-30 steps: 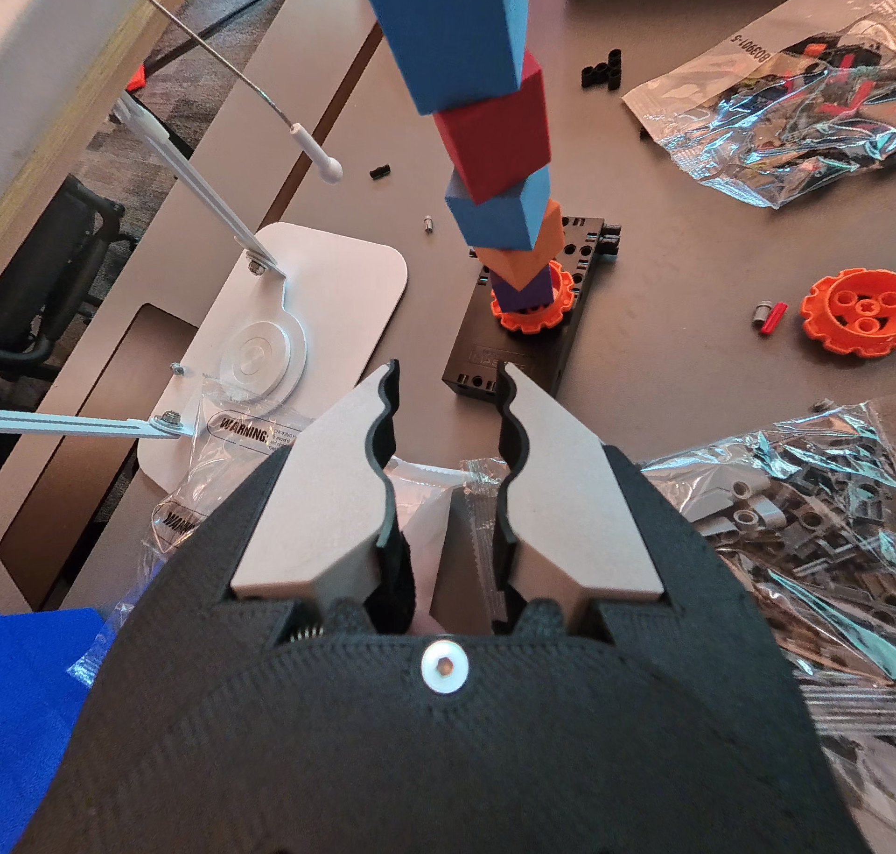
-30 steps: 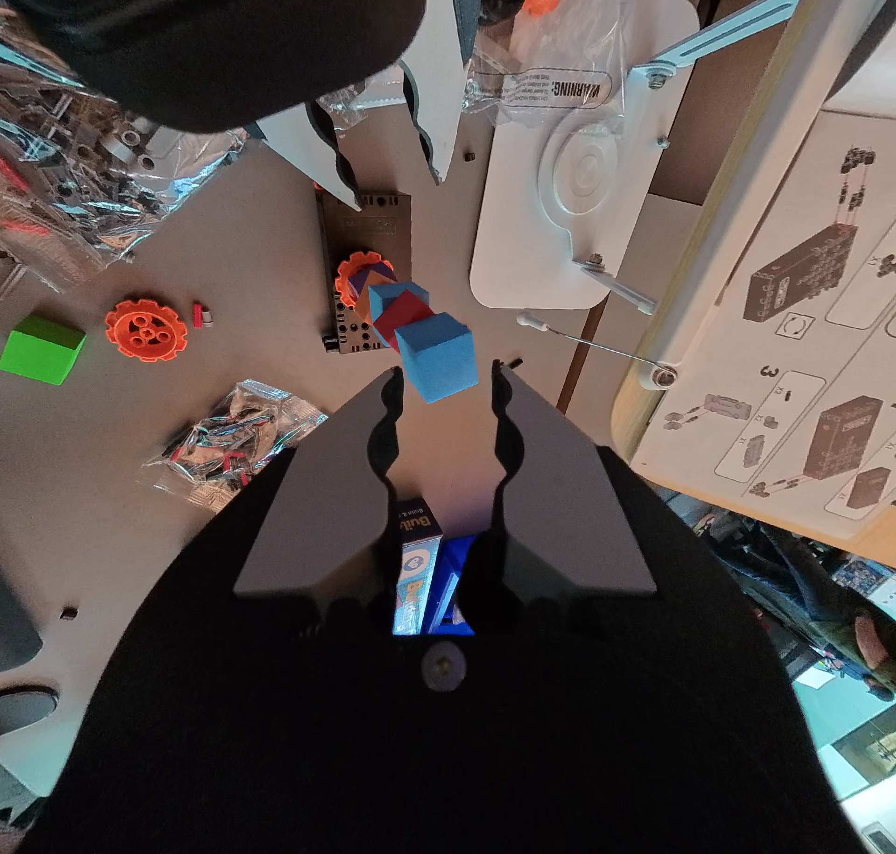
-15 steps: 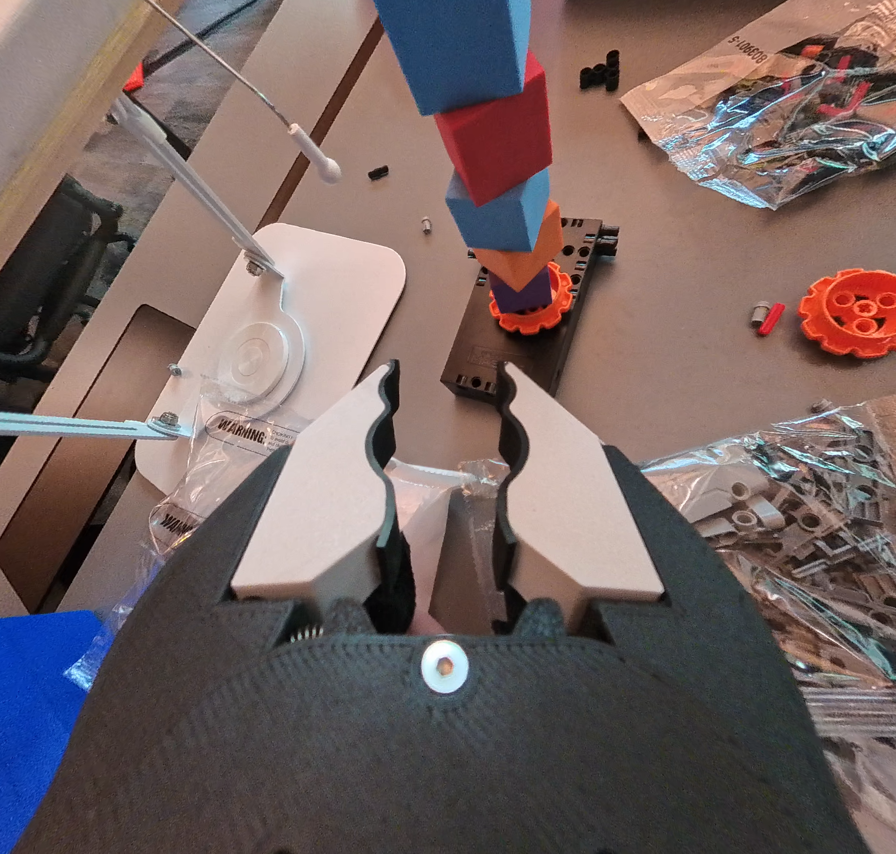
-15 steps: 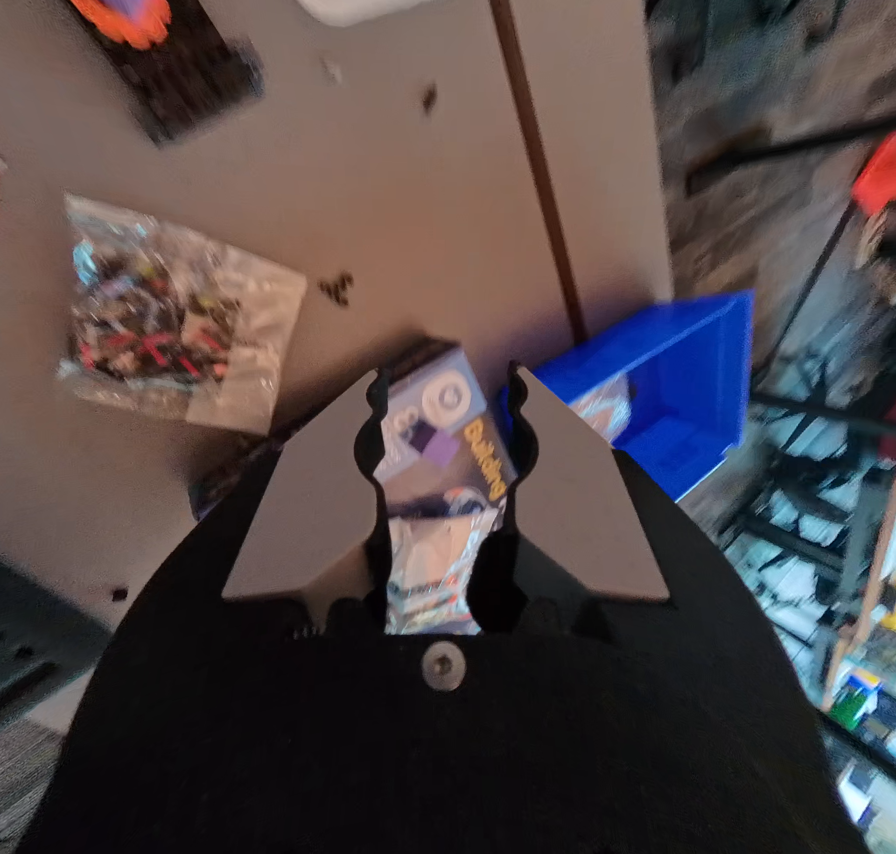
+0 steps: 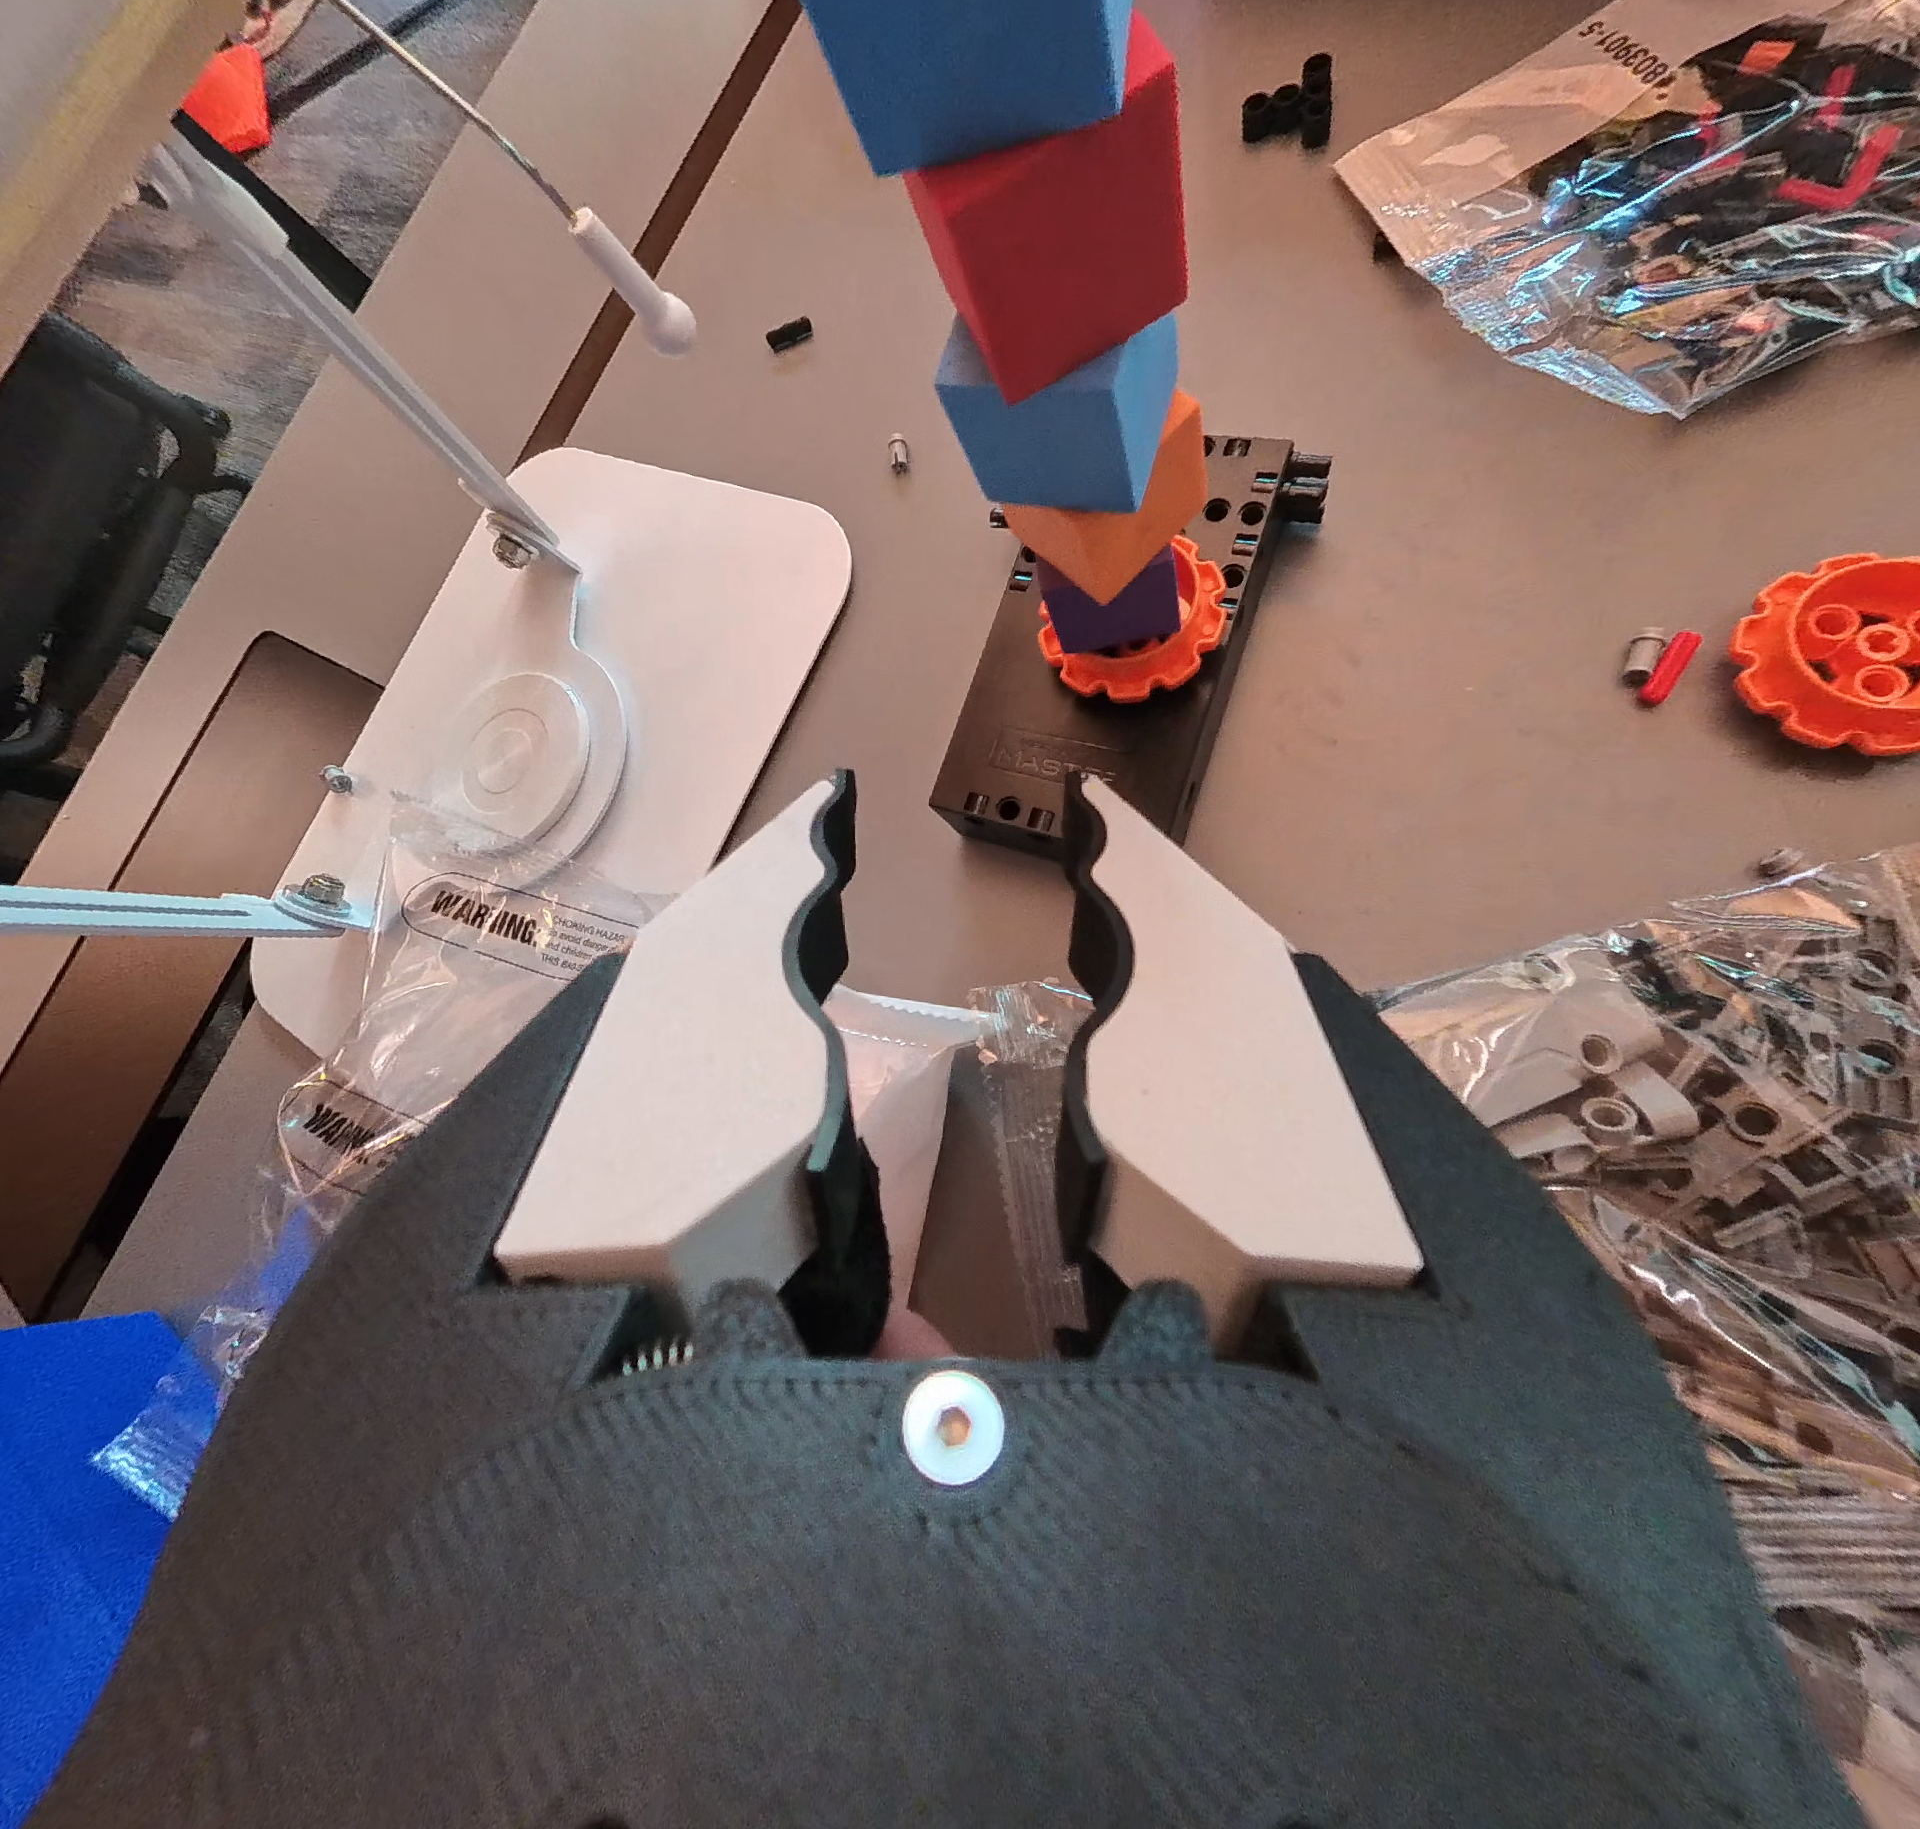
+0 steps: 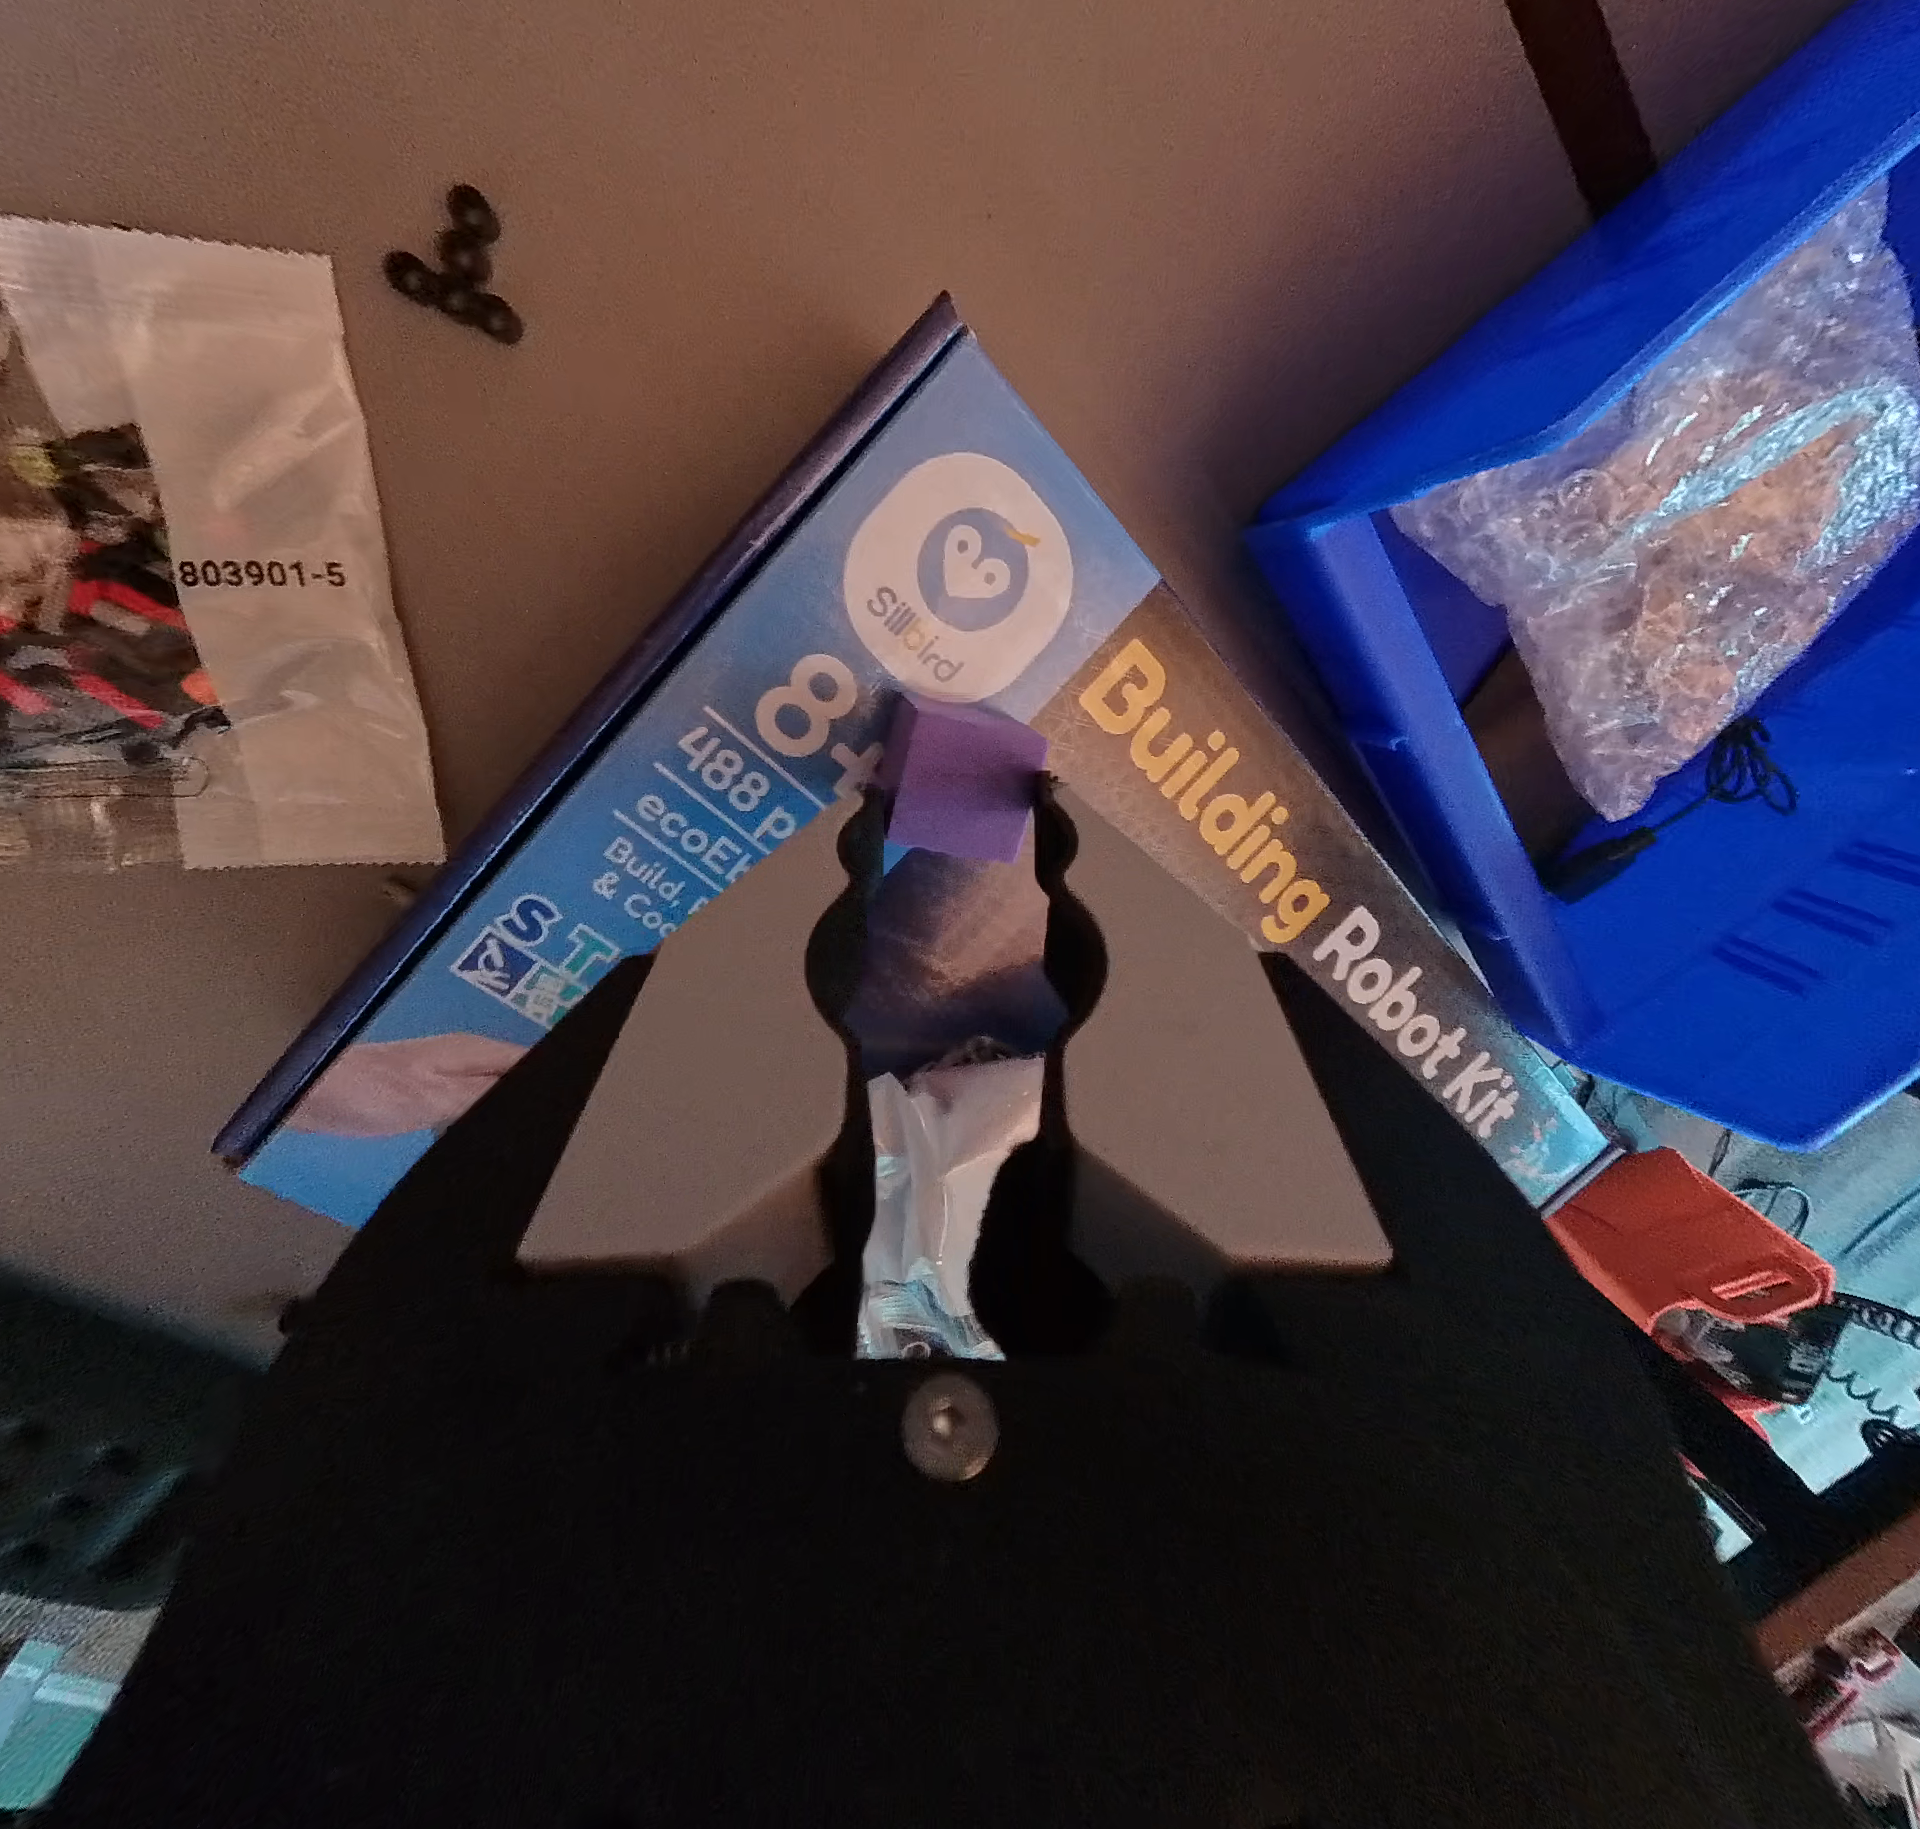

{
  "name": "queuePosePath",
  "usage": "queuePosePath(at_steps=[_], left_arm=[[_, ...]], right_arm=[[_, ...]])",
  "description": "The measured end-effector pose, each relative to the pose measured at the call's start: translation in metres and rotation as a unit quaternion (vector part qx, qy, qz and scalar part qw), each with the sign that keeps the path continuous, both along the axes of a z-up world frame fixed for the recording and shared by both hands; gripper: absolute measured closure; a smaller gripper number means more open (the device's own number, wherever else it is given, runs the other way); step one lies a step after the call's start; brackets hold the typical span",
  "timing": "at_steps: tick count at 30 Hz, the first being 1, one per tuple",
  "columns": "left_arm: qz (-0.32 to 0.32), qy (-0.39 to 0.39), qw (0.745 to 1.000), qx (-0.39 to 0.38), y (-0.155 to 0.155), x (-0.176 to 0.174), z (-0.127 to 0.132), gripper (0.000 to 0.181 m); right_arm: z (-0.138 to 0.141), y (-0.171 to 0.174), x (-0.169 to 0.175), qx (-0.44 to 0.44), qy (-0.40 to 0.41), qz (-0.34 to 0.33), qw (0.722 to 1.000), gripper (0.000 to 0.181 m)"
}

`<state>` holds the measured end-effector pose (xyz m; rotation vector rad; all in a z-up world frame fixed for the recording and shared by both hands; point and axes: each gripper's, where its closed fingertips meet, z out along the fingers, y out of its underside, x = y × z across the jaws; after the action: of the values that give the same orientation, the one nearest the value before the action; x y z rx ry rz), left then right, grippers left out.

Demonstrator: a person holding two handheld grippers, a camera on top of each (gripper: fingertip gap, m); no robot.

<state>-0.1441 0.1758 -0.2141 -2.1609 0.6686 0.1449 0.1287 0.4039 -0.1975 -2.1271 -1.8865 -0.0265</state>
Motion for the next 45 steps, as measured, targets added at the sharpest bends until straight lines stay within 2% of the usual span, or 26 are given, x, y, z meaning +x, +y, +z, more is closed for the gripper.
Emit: queuePosePath(at_steps=[3,6,12,15,19,23,32,45], left_arm=[[0.0,0.0,1.0,0.001,0.0,-0.001,0.0,0.143],[0.001,-0.001,1.0,0.003,0.0,-0.001,0.002,0.143],[0.002,-0.001,1.0,0.002,0.0,-0.002,0.001,0.143],[0.003,-0.002,1.0,0.003,0.0,-0.003,0.001,0.143],[0.004,-0.004,1.0,0.006,-0.001,-0.004,0.003,0.143],[0.003,-0.006,1.0,0.008,-0.001,-0.004,0.004,0.143],[-0.001,-0.006,1.0,0.009,-0.001,-0.002,0.005,0.143],[0.001,-0.007,1.0,0.007,-0.001,-0.003,0.004,0.143]], right_arm=[[0.005,-0.001,-0.006,0.005,0.009,0.005,1.0,0.155],[0.033,-0.019,-0.033,0.019,0.053,0.041,0.998,0.154],[0.116,-0.121,-0.133,0.036,0.164,0.219,0.961,0.155],[0.135,-0.168,-0.173,0.038,0.172,0.284,0.942,0.155],[0.133,-0.2,-0.206,0.042,0.142,0.327,0.933,0.155],[0.119,-0.202,-0.219,0.049,0.094,0.33,0.938,0.154],[0.107,-0.203,-0.227,0.045,0.058,0.334,0.94,0.154],[0.122,-0.203,-0.233,0.054,0.103,0.324,0.939,0.143]])
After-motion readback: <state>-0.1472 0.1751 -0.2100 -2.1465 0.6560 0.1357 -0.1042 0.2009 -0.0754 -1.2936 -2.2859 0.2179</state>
